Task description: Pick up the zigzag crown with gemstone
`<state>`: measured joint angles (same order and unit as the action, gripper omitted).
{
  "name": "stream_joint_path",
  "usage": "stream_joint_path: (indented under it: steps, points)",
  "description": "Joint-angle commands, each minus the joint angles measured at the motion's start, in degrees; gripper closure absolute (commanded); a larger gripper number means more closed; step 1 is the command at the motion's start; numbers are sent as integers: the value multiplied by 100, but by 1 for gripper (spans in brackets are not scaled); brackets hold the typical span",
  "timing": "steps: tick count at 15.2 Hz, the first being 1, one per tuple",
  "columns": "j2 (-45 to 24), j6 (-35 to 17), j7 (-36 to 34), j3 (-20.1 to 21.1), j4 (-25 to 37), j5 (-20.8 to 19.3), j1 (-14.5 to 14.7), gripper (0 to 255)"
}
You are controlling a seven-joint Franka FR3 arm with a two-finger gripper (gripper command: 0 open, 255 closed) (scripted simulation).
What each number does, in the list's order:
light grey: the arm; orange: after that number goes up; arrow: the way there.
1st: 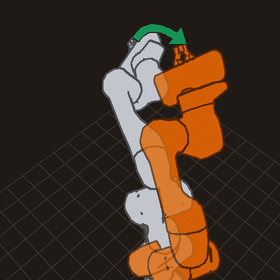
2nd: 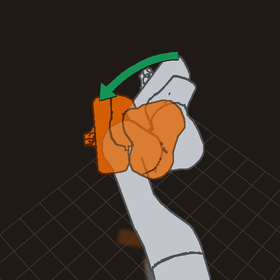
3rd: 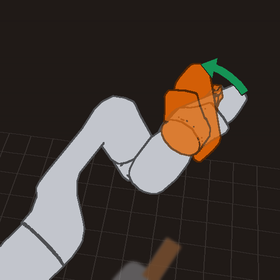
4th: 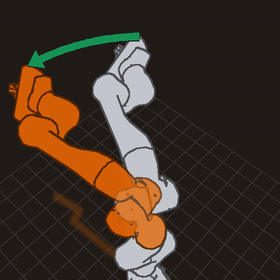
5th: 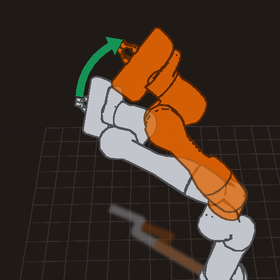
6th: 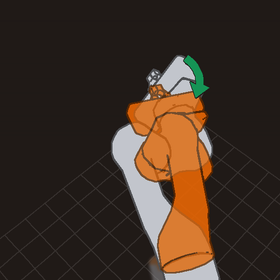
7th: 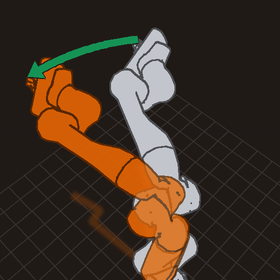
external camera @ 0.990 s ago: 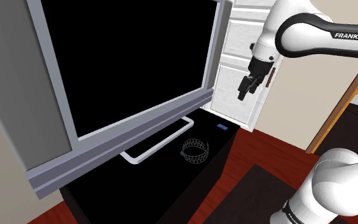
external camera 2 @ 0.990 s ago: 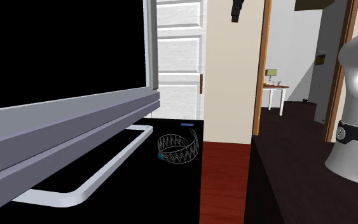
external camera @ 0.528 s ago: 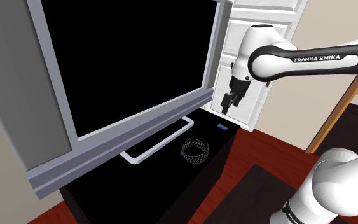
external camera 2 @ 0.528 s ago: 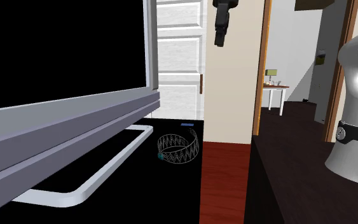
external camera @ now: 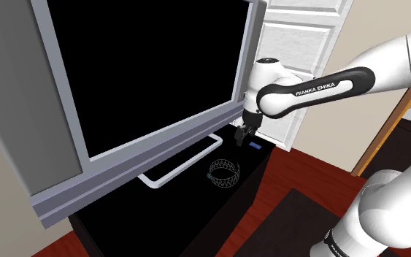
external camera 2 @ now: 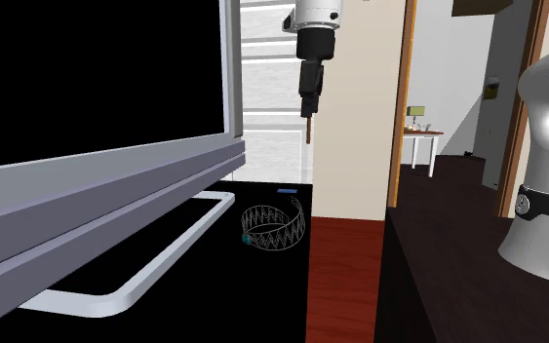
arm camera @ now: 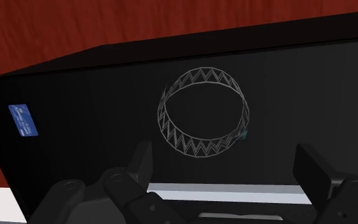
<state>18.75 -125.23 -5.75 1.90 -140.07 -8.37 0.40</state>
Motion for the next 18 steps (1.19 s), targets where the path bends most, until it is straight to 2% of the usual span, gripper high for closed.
stream_joint_path:
  steps: [1, 10, 18]
  points:
    - [-353, -342, -72, 21, -40, -62, -14, 0]
    - [-2311, -1489, -629, 161, 491, -490, 9, 0]
    - [-4122, -2102, -1110, 74, 1434, -925, 201, 0]
